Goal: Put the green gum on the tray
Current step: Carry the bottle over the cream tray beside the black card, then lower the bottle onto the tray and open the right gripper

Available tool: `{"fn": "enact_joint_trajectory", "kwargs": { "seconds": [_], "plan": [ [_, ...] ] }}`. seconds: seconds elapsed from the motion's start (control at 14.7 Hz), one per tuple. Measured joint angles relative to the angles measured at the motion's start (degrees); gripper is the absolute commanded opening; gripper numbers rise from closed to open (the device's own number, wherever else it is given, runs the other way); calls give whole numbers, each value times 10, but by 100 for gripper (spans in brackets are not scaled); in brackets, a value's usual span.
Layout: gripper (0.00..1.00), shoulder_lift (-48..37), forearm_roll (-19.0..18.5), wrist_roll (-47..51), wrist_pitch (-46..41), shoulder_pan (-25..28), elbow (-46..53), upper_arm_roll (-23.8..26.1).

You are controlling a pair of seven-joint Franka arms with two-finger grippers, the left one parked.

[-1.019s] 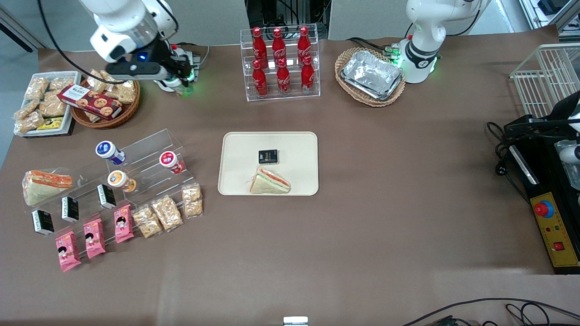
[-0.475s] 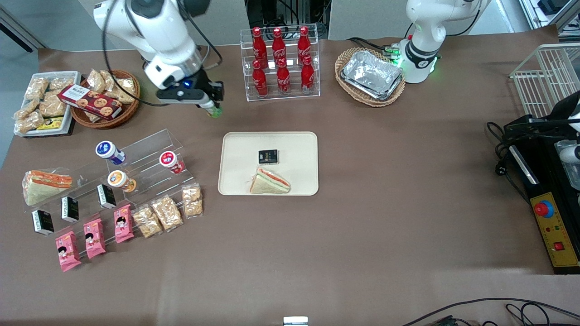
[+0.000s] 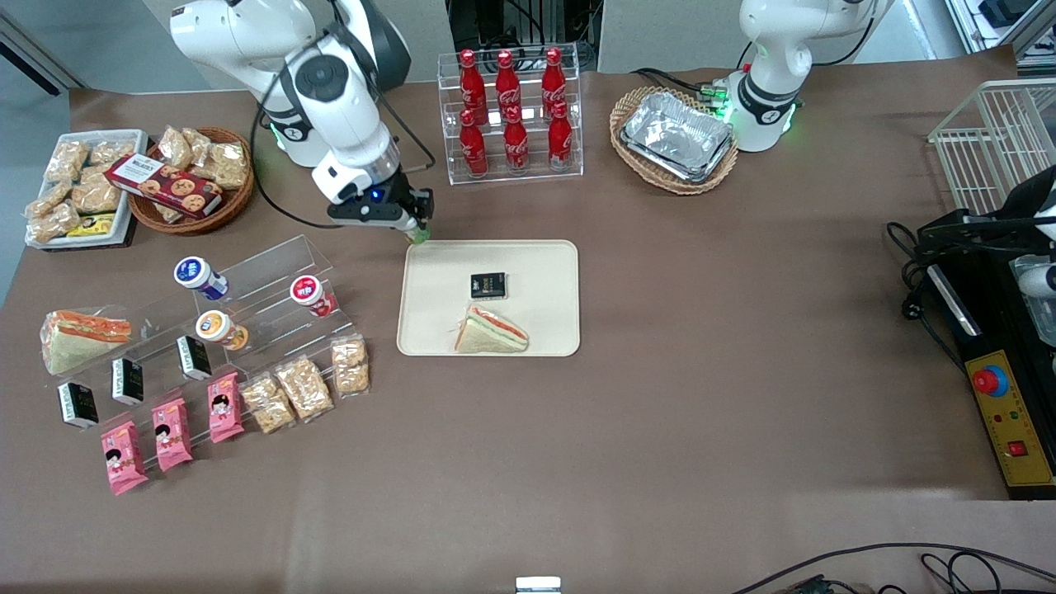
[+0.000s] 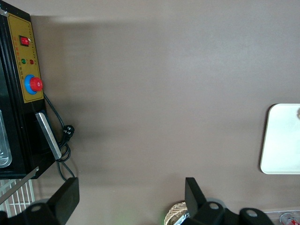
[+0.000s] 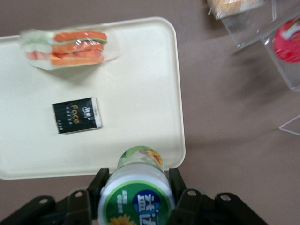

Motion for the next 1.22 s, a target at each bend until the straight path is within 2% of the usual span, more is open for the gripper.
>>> {"fn": "enact_joint_trajectory", "kwargs": {
  "seconds": [0.27, 0.95, 1.09, 1.22],
  "plan": [
    [51, 64, 0, 16, 102, 1, -40, 11],
    [51, 186, -1, 19, 207, 2, -43, 9],
    [51, 202, -11, 19, 223, 2, -43, 1],
    [51, 217, -36, 19, 235, 1, -43, -20]
  ]
}}
